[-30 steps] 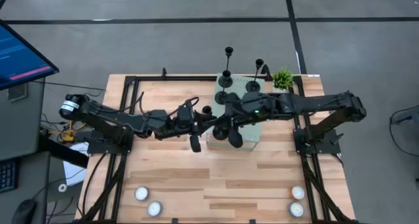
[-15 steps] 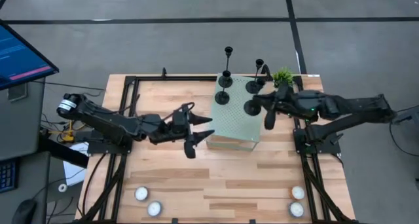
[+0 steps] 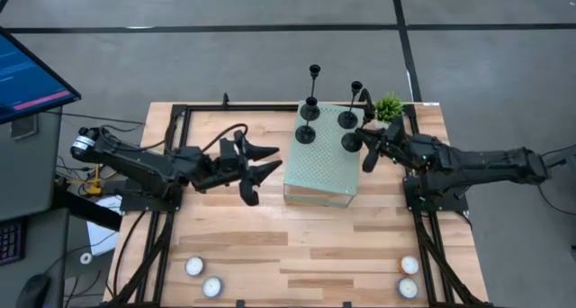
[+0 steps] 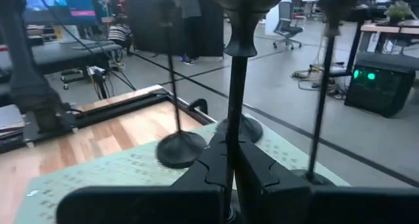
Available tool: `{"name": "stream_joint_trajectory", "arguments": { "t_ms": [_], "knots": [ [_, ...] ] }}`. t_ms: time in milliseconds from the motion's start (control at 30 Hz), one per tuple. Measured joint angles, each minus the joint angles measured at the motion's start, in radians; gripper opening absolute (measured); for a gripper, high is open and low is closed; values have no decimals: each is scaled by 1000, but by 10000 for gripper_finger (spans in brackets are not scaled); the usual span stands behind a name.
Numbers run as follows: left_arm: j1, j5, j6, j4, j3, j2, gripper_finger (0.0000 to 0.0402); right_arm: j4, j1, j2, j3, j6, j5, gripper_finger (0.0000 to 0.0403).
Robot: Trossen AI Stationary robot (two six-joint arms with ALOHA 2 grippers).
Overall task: Pick & Place candle stick holders
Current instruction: Put the black candle holder on the shelf and align it with the bottom black candle holder
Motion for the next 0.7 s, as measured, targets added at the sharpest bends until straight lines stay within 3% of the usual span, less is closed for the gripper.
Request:
{"name": "stream_joint_trajectory", "arguments": {
  "t_ms": [333,700],
  "knots": [
    [0,-26,27,-2,0,3,158,5,-157,70,1,-26,-222,0],
    [0,-26,27,-1,0,3,158,47,-213,145,1,-56,-292,0]
  ]
}}
